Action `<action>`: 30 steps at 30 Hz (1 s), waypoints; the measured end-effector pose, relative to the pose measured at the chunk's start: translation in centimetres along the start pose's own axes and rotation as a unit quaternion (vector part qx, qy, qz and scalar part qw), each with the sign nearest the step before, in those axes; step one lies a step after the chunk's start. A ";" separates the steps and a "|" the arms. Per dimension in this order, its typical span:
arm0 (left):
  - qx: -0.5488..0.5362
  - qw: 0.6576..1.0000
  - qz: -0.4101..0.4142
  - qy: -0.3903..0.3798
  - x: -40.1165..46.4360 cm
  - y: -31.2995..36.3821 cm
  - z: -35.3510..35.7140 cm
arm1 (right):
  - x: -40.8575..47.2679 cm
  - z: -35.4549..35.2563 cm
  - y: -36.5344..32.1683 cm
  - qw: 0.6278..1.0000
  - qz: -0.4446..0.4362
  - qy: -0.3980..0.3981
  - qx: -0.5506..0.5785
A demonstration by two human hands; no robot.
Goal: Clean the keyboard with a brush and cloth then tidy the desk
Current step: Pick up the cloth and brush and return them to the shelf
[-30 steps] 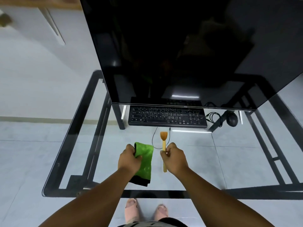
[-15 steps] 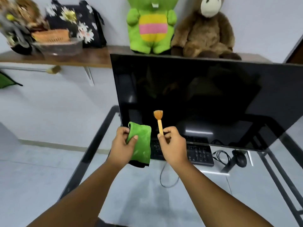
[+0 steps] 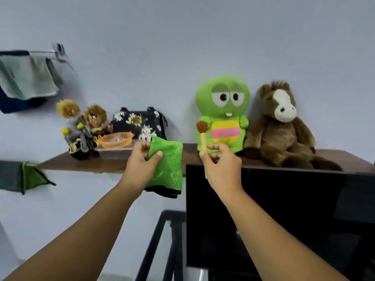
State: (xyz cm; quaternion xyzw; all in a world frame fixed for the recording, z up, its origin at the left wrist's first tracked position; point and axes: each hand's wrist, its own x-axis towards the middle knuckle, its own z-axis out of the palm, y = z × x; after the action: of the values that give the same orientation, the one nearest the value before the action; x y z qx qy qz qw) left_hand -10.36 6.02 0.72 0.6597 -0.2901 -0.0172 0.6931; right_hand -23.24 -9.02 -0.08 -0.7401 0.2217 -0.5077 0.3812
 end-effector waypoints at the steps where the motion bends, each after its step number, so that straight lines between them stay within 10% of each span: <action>1: -0.007 1.000 0.000 0.001 1.6 0.3 -0.4 | 1.3 0.9 -1.0 1.000 -0.007 0.003 -0.007; 15: 0.108 0.984 -0.124 -0.063 17.1 -6.8 -1.2 | 10.4 13.7 0.1 0.906 0.067 -0.153 -0.389; 30: 0.510 0.833 0.047 -0.210 17.3 -9.0 -0.8 | 10.8 15.7 2.0 0.844 0.099 -0.237 -0.470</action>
State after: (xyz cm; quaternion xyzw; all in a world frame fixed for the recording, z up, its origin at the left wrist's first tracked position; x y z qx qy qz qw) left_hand 7.61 -1.48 -1.00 0.8855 -0.4271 0.0281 0.1808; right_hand -4.50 -12.66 1.59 -0.9025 0.4091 -0.1106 0.0768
